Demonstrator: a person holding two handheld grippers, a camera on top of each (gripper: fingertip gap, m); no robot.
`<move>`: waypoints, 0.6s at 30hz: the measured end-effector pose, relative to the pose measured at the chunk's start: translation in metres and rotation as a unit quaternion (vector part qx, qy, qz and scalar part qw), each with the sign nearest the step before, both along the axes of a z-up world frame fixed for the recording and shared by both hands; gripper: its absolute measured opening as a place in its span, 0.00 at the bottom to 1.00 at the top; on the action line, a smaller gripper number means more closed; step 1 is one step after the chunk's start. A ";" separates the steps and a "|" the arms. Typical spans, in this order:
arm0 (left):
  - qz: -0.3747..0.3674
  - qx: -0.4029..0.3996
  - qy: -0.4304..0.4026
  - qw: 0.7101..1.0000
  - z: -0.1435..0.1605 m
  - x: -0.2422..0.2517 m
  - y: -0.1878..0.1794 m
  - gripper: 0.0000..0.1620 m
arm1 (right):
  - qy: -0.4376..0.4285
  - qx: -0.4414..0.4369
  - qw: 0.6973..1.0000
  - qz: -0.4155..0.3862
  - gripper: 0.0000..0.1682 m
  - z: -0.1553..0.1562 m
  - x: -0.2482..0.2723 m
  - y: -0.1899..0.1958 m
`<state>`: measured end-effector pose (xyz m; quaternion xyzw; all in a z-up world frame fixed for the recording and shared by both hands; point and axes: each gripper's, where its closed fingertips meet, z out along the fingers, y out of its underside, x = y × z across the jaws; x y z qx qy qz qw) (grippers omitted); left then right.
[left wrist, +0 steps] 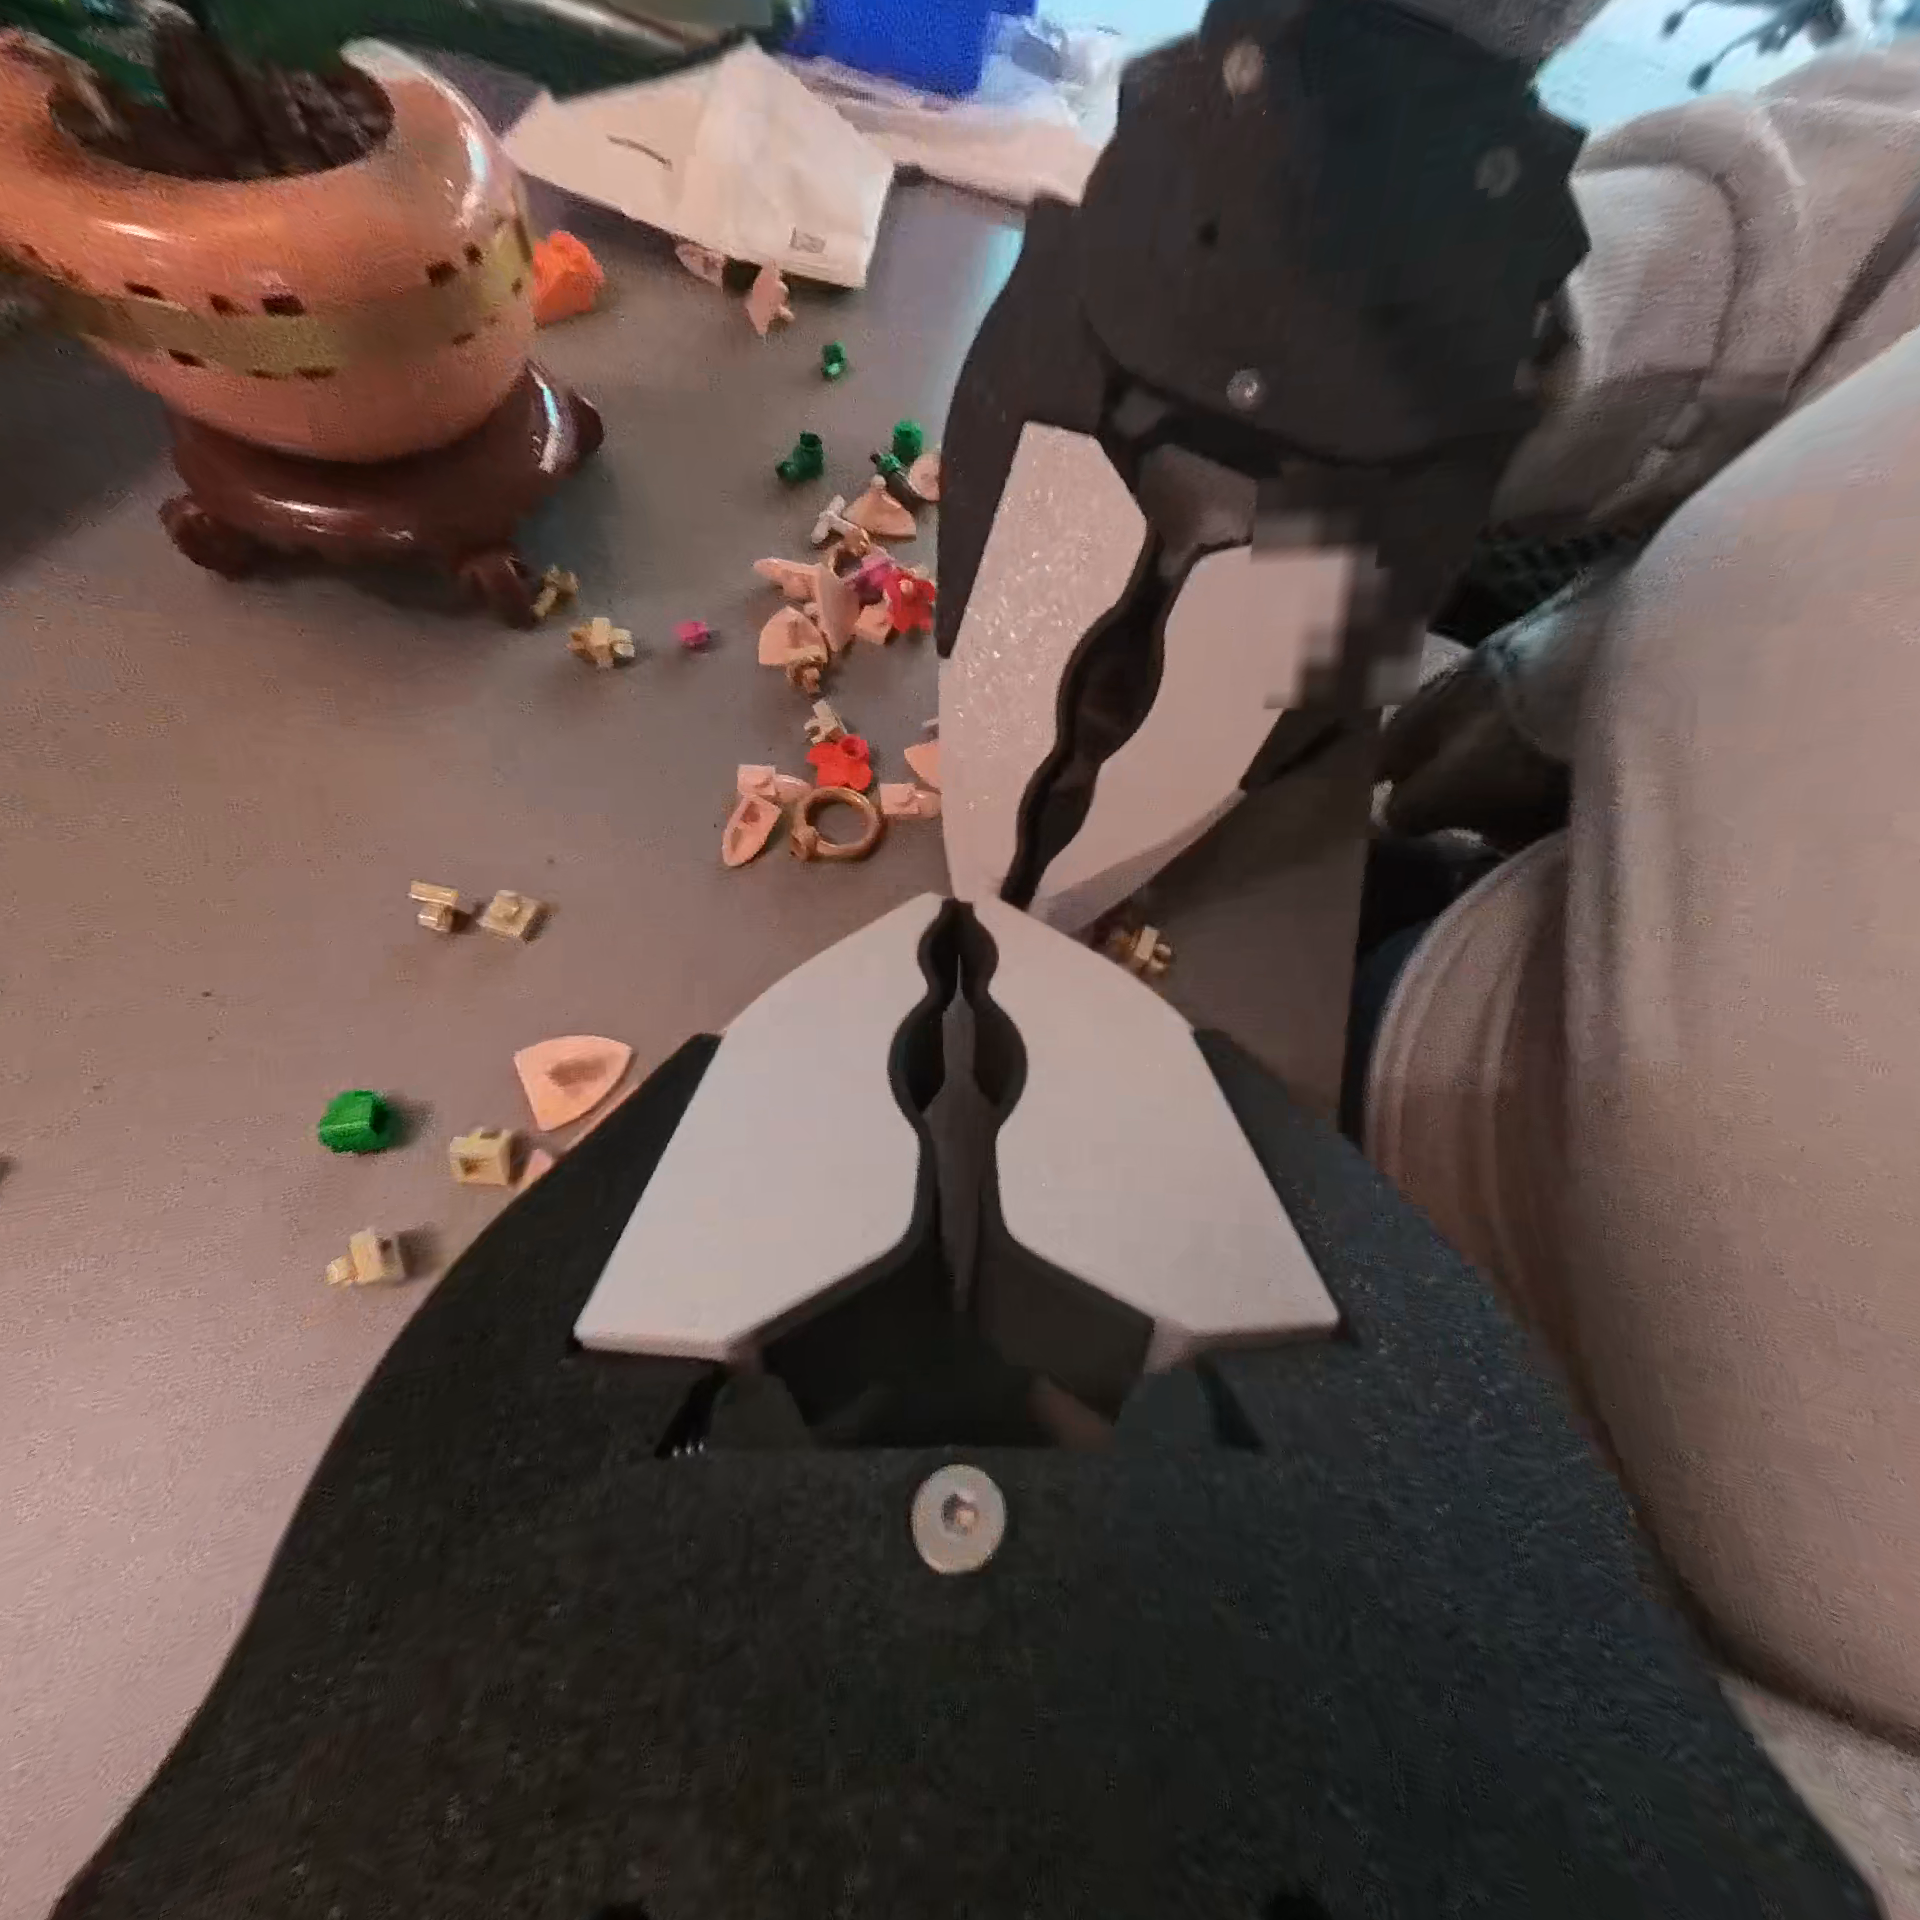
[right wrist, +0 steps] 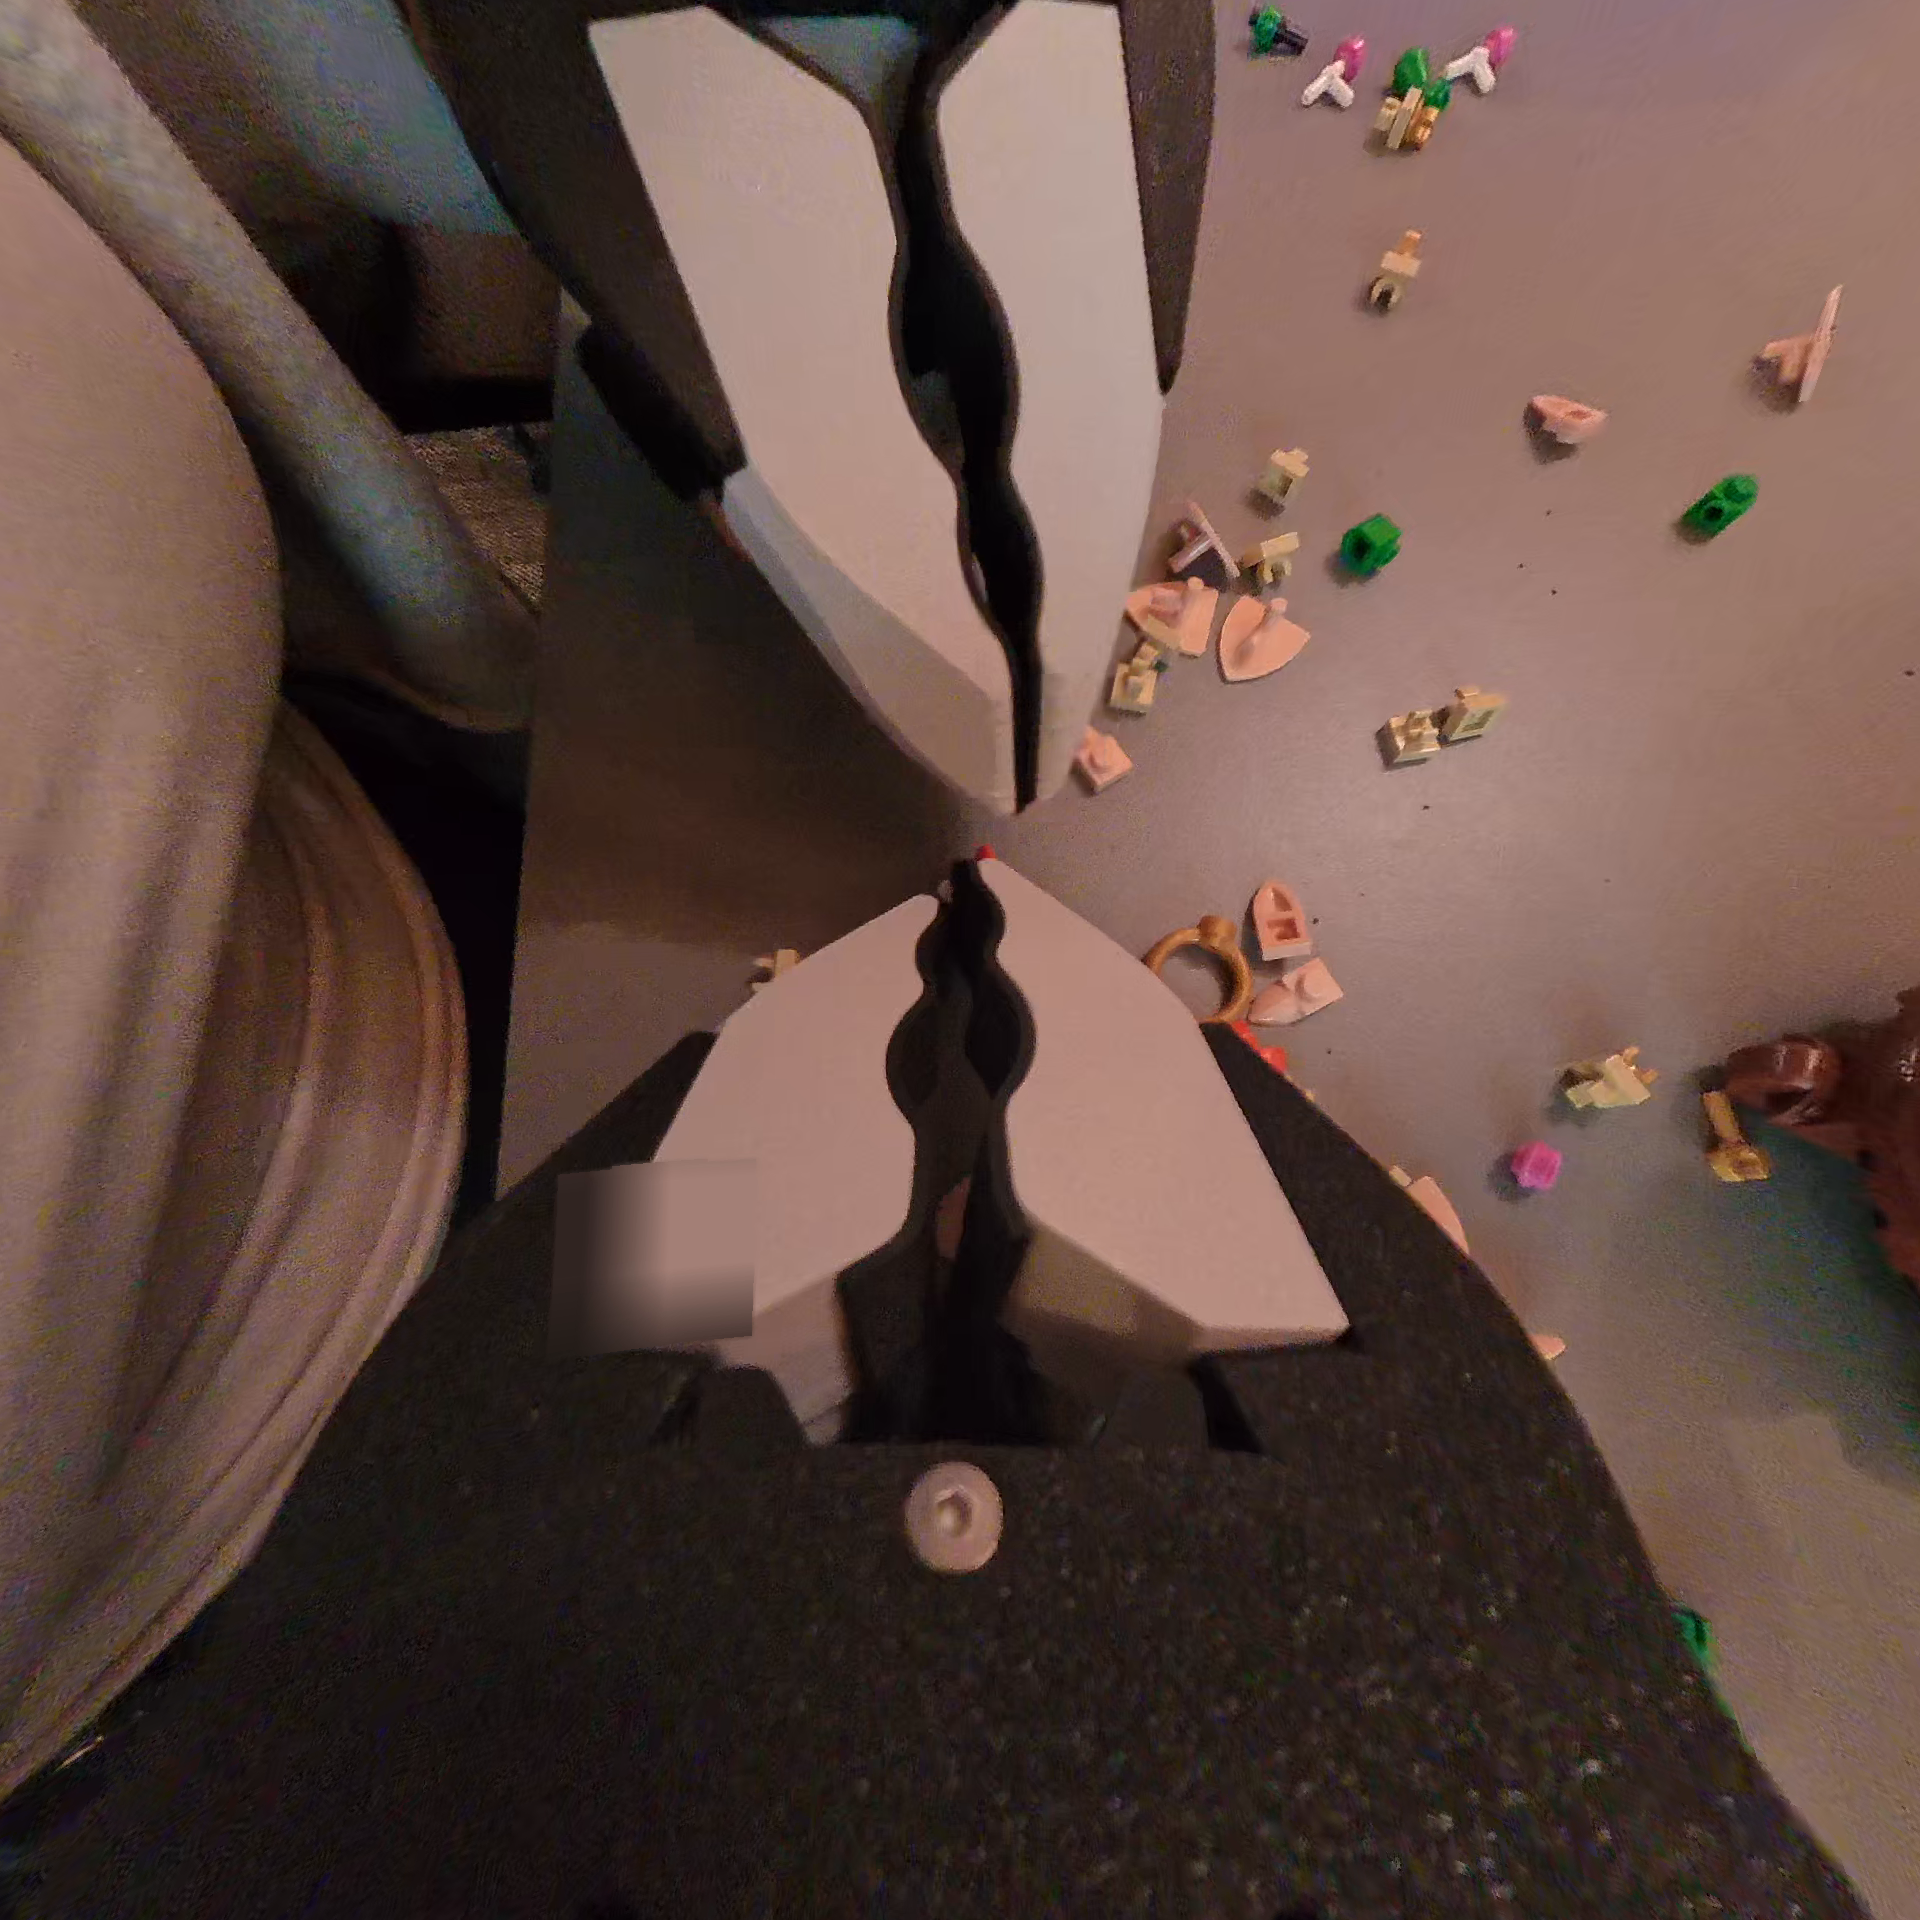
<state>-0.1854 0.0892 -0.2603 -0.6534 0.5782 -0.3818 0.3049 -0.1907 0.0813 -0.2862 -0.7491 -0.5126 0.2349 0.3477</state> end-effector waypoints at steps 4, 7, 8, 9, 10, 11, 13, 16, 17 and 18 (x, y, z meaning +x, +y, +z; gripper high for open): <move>-0.019 0.010 0.052 0.998 -0.015 -0.001 -0.005 0.00 | 0.003 -0.008 1.000 0.008 0.00 0.000 0.000 0.000; -0.019 0.000 0.052 0.998 -0.015 -0.001 -0.004 0.00 | 0.002 -0.005 1.000 0.010 0.00 0.000 0.000 0.000; -0.019 0.000 0.052 0.998 -0.015 -0.001 -0.005 0.00 | 0.002 -0.006 1.000 0.010 0.00 0.000 0.000 0.000; -0.019 -0.002 0.052 0.998 -0.015 -0.001 -0.004 0.00 | 0.003 -0.007 1.000 0.010 0.00 0.000 0.000 0.000; -0.018 -0.002 0.052 0.998 -0.016 -0.001 -0.004 0.00 | 0.003 -0.009 1.000 0.010 0.00 0.000 0.000 0.000; -0.018 -0.001 0.052 0.998 -0.015 -0.001 -0.004 0.00 | 0.004 -0.010 1.000 0.011 0.00 0.000 0.000 0.000; -0.016 0.000 0.053 0.998 -0.016 -0.001 -0.004 0.00 | 0.002 -0.008 1.000 0.011 0.00 0.000 0.000 -0.001; 0.009 0.018 0.073 0.997 -0.021 -0.002 0.003 0.00 | 0.001 -0.010 1.000 0.029 0.00 -0.001 -0.002 -0.005; 0.027 0.049 0.093 0.994 -0.026 -0.001 0.010 0.00 | 0.000 -0.008 0.999 0.051 0.00 -0.001 -0.007 -0.010; 0.026 0.074 0.095 0.992 -0.026 0.002 0.011 0.00 | 0.000 -0.009 0.998 0.056 0.00 -0.001 -0.008 -0.011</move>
